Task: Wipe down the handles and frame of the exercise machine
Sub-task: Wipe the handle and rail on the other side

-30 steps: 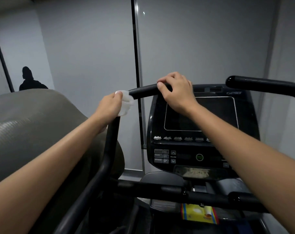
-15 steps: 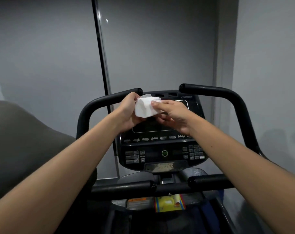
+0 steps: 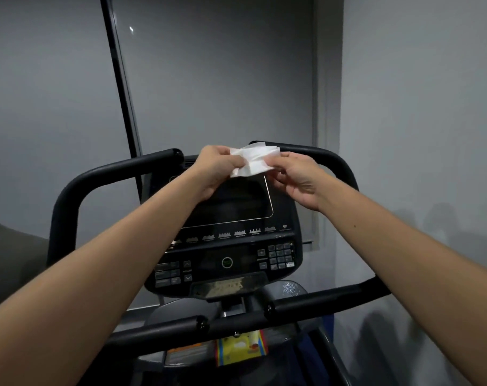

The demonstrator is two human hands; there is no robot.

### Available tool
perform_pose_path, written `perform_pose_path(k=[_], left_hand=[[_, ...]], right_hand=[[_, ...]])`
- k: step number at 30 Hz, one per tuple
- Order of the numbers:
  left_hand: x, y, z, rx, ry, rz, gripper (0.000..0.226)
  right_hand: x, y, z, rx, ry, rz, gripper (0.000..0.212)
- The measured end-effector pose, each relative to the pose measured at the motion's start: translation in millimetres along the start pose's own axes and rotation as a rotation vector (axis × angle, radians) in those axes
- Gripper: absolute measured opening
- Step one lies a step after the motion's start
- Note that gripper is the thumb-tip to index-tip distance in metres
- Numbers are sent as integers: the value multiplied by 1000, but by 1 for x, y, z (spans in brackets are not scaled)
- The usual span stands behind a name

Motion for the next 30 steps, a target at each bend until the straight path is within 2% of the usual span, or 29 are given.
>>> perform_pose_path(k=[5, 7, 9, 11, 12, 14, 15, 17, 18, 20, 23, 25, 27, 28, 30], left_hand=[[-27, 12, 14, -246, 93, 120, 46], [-34, 18, 25, -345, 144, 162, 30], [-39, 23, 37, -452, 199, 203, 15], [-45, 26, 46, -547, 230, 229, 21], [-49, 26, 48, -588, 231, 232, 25], [-58, 28, 49, -659, 200, 217, 30], [-63, 29, 47, -684, 174, 210, 34], [-74, 32, 39, -702, 108, 192, 47], [-80, 33, 34, -690, 79, 181, 52], [-88, 36, 23, -620, 39, 156, 57], [-98, 38, 11, -552, 46, 140, 60], [-100, 37, 5, -542, 41, 120, 56], [-102, 36, 1, -495, 42, 94, 49], [-102, 36, 0, -471, 47, 87, 47], [-102, 36, -1, -433, 65, 86, 46]], right_hand=[[-12, -27, -21, -77, -37, 97, 26], [-19, -42, -33, -89, -102, 233, 21], [-26, -60, -48, 49, -235, 450, 15], [-30, -65, -67, 292, -392, 594, 8], [-32, -62, -75, 431, -479, 603, 9], [-41, -45, -82, 789, -622, 506, 14], [-50, -36, -78, 1008, -632, 415, 15], [-63, -20, -60, 1372, -534, 231, 15], [-67, -17, -49, 1448, -458, 164, 16], [-68, -18, -35, 1337, -385, 97, 20], [-66, -29, -33, 1075, -508, 151, 35], [-65, -39, -37, 1032, -586, 190, 29], [-66, -47, -40, 1025, -623, 214, 9], [-66, -50, -42, 1017, -625, 224, 9], [-71, -54, -43, 1006, -586, 211, 23]])
Point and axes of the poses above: each hand's wrist, its own x-axis away from the middle knuckle, its own y-axis out of the palm, z = x × y, the point moved 5 cm from there along -x, towards the middle knuckle, and after that the axes turned 5 degrees about -z, right-handed, at the moved point
